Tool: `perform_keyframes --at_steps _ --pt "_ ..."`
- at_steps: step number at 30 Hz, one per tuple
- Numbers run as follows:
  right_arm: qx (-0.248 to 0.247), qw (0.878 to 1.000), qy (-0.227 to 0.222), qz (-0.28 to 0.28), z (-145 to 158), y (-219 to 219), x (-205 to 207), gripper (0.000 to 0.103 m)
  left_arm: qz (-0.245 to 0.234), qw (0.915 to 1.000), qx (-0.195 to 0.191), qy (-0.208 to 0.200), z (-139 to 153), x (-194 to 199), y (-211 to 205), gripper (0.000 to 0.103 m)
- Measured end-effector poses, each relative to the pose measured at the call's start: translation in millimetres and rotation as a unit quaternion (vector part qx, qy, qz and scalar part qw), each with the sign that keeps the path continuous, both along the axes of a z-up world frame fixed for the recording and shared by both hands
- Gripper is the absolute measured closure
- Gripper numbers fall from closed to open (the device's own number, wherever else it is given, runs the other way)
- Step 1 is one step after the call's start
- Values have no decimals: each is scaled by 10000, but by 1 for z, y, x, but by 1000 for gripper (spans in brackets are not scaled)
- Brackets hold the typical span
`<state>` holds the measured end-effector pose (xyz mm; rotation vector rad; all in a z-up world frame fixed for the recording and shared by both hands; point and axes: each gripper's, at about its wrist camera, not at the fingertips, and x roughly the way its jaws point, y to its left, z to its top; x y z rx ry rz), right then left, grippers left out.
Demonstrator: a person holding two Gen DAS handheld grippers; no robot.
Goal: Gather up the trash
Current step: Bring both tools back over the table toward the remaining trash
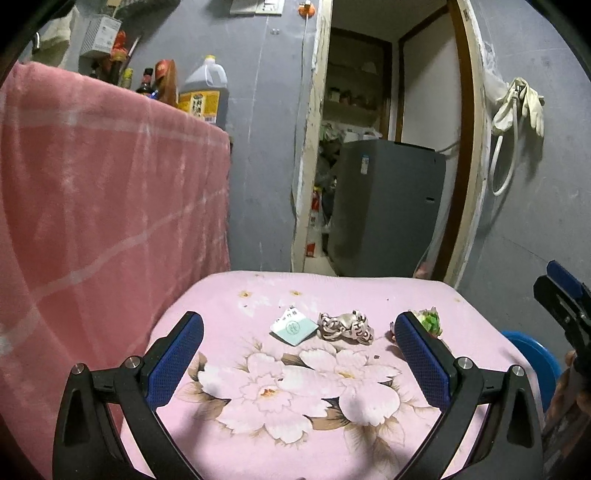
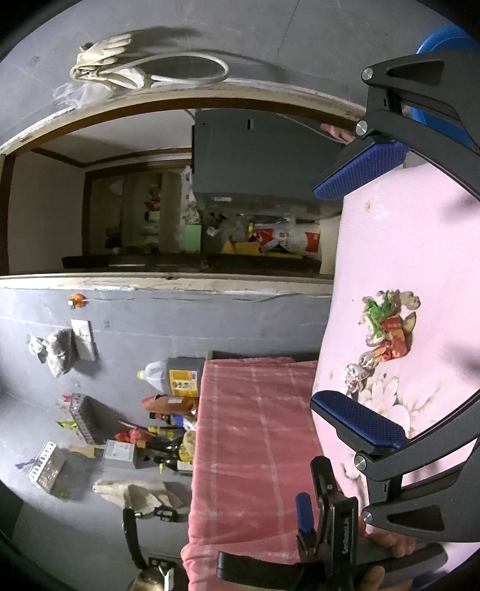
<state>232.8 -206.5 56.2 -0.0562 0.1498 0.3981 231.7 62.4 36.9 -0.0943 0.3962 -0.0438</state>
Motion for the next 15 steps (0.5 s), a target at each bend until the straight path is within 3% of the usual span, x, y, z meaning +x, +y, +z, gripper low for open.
perform_keyframes --at_steps 6,11,15 --pt "-157 9958 820 -365 -13 -9 31 0 -329 9991 98 256 1 15 -14 2" --pt "20 9874 1553 -299 -28 -24 50 1 -649 9955 15 697 -8 30 -27 7" --pt "-108 9827 1832 -232 -35 -26 57 19 -867 9915 -95 970 -12 39 -39 24"
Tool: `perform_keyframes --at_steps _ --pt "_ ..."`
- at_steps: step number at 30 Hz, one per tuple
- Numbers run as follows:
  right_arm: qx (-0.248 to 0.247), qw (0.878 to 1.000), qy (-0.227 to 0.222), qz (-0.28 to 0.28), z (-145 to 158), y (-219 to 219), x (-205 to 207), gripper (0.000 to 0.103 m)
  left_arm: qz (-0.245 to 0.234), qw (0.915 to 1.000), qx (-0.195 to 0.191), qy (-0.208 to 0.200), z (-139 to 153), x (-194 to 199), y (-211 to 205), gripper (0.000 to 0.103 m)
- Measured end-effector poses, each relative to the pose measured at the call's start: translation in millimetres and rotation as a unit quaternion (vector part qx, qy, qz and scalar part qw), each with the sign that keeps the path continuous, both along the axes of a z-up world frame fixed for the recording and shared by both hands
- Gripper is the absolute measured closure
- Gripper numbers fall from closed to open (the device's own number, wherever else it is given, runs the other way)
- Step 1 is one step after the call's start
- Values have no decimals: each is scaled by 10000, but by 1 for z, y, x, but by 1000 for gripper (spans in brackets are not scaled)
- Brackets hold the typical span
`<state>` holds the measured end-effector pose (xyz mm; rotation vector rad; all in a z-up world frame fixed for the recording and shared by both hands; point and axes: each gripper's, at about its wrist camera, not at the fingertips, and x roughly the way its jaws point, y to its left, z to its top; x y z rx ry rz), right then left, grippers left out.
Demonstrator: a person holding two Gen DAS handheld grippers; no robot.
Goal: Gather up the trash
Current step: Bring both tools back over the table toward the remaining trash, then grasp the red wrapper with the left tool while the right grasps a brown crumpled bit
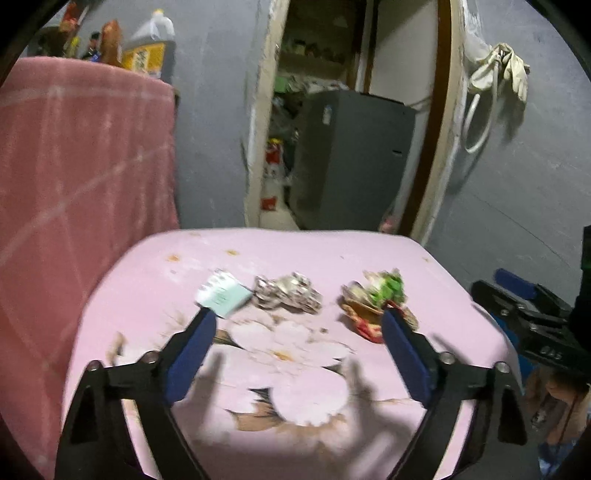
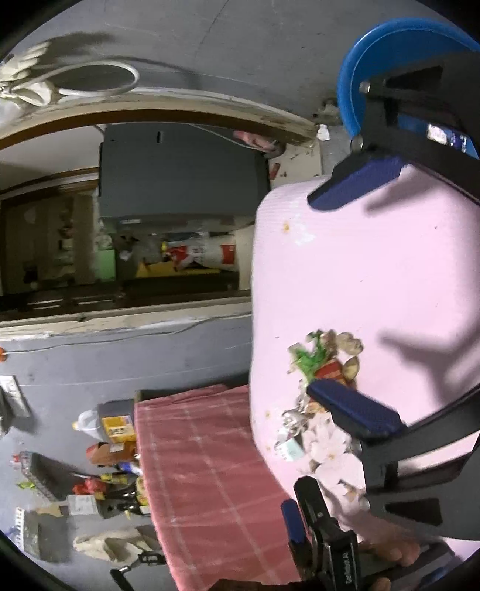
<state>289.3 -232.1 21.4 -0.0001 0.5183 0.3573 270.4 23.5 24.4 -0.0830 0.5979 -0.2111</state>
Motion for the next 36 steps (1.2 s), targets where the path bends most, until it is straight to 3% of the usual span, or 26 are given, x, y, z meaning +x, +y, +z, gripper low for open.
perform_keyframes --at_steps 5,8,13,17,22,30,36 --pt "8 9992 386 132 -11 0 5 23 -213 9993 85 303 -6 6 -20 40" --pt "27 9987 490 139 -14 -3 7 34 -345 9983 111 450 -11 12 -30 47" --pt "42 9984 557 69 -14 -10 8 40 -538 9966 -57 623 -14 21 -44 48" --pt "83 9982 601 -20 -15 -18 11 40 -702 9948 119 725 -17 30 -57 48" --pt "158 9977 659 -35 -15 -23 13 40 -555 9946 59 871 -21 45 -60 48" --pt "73 9964 784 310 -21 -4 22 40 -414 9956 -169 826 -19 44 -49 83" --pt "-96 9941 909 578 -27 9 31 40 -392 9950 -328 854 -20 45 -45 88"
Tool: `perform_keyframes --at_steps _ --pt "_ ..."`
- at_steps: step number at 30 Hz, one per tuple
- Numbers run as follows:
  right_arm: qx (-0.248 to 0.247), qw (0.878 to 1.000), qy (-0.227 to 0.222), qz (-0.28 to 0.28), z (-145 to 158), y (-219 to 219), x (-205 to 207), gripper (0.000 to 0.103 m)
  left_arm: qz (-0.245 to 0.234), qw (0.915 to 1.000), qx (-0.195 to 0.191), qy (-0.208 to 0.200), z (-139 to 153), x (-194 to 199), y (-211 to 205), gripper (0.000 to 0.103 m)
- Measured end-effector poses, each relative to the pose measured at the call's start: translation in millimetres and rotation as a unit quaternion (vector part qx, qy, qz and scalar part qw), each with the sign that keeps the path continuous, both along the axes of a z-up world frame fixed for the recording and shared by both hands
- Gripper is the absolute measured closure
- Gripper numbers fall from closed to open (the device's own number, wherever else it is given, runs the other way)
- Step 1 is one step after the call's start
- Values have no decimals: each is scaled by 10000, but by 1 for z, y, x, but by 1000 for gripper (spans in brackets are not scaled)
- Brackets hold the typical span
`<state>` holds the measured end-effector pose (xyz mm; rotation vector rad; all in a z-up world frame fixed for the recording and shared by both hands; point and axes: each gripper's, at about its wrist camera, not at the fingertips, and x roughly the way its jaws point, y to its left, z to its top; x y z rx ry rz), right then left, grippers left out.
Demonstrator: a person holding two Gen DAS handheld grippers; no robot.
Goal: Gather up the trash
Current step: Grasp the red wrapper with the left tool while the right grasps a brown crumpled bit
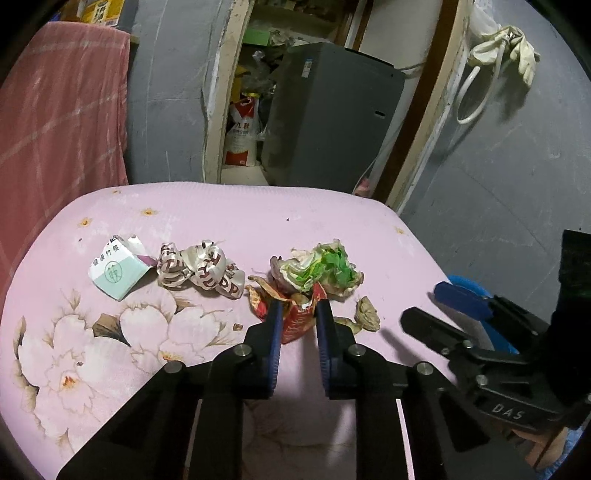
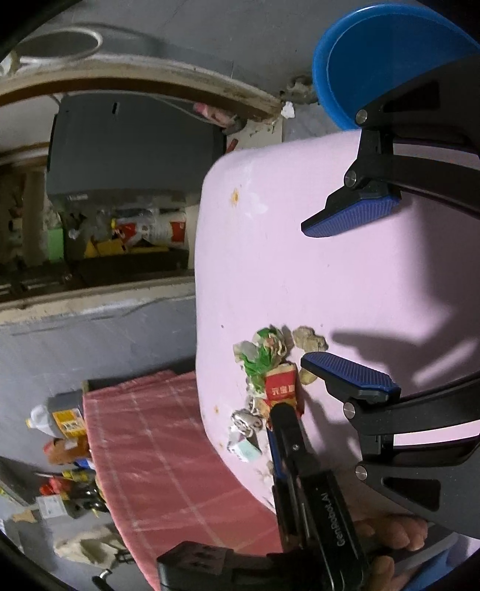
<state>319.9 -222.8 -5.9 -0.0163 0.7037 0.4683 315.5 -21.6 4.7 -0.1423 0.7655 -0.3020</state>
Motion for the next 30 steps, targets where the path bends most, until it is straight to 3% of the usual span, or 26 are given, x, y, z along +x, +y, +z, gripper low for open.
perform_keyframes --at_steps 4,7,12,18,20,22,30 --pt "23 9995 228 233 -6 8 7 42 53 10000 -64 -19 0 -2 1 89" --pt "-51 9989 307 342 -7 14 12 56 81 9998 -165 7 -1 -1 4 90" --pt "-165 9978 462 442 -10 21 17 69 156 9995 -283 36 0 -3 11 90" --pt "-47 9967 660 477 -13 21 20 71 194 9988 -434 91 1 -7 15 90" --pt "-5 9961 697 546 -15 23 20 77 196 9986 -475 106 2 -8 18 90" --pt "107 9948 779 643 -16 25 20 91 188 9988 -449 91 4 -11 18 90" --pt "324 9973 502 435 -8 12 6 93 -46 9986 -524 -73 9 -34 18 90"
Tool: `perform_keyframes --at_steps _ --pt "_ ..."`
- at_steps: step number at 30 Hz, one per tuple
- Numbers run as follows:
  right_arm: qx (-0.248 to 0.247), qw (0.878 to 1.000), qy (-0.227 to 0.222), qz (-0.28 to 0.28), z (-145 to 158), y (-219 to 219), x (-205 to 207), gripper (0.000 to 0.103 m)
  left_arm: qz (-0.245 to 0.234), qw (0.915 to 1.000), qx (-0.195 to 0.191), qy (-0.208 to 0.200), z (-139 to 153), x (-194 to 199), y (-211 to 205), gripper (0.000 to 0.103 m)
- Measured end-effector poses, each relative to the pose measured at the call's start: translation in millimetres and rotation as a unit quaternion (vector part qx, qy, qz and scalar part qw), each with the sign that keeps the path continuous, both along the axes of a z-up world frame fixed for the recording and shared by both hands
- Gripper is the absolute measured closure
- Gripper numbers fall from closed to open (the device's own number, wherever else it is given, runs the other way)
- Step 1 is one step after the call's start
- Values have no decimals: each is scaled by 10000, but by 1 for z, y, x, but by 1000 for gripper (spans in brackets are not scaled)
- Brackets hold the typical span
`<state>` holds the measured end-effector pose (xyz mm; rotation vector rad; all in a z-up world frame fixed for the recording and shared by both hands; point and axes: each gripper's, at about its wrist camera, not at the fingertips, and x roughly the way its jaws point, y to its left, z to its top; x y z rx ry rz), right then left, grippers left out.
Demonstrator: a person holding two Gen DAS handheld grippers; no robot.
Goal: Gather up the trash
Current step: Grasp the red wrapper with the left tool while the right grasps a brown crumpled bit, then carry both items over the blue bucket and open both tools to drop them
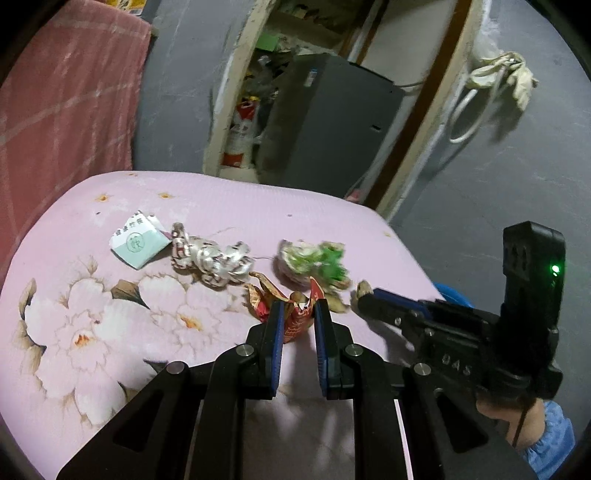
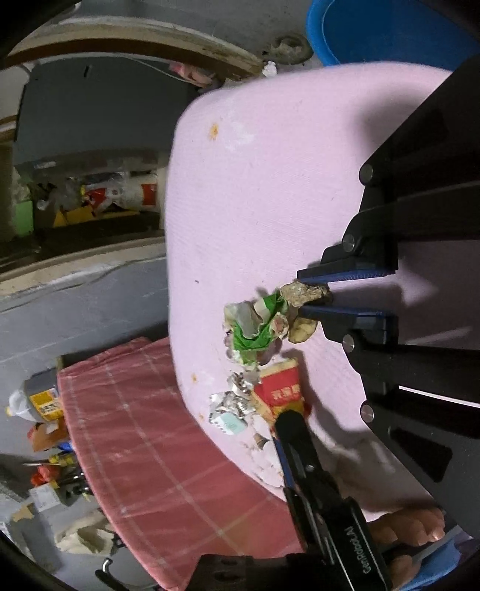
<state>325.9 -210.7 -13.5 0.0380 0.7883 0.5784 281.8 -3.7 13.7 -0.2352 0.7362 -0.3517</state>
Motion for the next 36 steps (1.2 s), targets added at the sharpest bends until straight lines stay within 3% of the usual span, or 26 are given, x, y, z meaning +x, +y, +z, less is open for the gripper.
perform_keyframes --at_steps 5,11,16,22,29,36 --pt "151 9985 -437 -286 15 -23 -19 93 -222 9995 1 -220 8 -18 -9 90" --pt "203 9868 -1438 -714 48 -44 -56 93 -312 9962 68 -815 32 -38 -31 90" --pt "82 9661 -2326 -1115 75 -61 -86 93 -358 9878 152 -1508 61 -56 -58 90" --pt "-174 9308 -3198 -1759 95 -96 -118 93 -586 9736 298 -2186 89 -70 -106 90" --pt "-109 9079 -3392 -2460 101 -150 -142 93 -953 9627 255 -2519 98 -77 -168 90" --pt "-26 9006 -3147 -2997 95 -199 -149 93 -1236 9599 165 -2510 88 -71 -227 90"
